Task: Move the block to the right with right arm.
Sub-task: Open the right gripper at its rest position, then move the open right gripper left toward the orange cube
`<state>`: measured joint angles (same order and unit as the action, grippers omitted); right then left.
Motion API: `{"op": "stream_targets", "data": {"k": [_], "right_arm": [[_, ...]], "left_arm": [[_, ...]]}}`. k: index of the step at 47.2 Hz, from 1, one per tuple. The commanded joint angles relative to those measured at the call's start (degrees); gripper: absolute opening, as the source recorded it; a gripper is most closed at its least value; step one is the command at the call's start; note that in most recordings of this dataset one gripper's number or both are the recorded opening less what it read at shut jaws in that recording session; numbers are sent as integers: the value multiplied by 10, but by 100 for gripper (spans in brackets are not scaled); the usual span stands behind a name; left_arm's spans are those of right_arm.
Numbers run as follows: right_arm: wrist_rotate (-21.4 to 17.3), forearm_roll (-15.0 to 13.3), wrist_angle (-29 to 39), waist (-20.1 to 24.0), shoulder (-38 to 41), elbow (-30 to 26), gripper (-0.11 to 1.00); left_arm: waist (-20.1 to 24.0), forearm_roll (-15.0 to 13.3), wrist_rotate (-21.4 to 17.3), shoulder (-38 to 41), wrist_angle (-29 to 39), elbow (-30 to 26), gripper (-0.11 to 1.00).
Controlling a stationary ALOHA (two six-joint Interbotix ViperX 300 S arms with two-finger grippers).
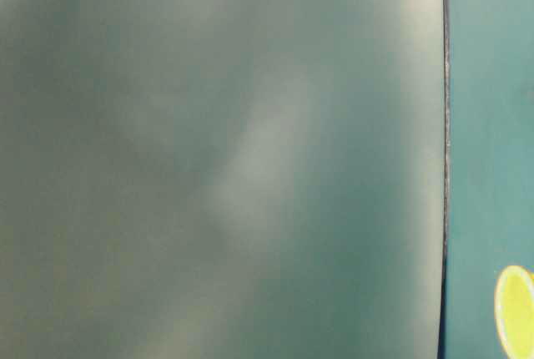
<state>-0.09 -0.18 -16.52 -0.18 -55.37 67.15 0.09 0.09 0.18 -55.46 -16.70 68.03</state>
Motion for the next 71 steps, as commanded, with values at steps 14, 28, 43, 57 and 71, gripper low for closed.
{"op": "stream_targets", "data": {"k": [14,28,43,57,71], "right_arm": [[-4,1,61,-1,24,-39,1],[-6,4,98,-4,40,-55,26],[-5,4,159,-14,75,-87,53],[-5,4,156,-25,129,-91,54],[-5,4,148,-25,250,-109,54]], "left_arm": [[-3,8,-5,6,1,-29,0],[-2,8,-5,9,2,-29,0],[-3,8,-4,9,2,-29,0],[-2,8,-4,10,1,-29,0],[-3,8,-4,10,2,-28,0]]}}
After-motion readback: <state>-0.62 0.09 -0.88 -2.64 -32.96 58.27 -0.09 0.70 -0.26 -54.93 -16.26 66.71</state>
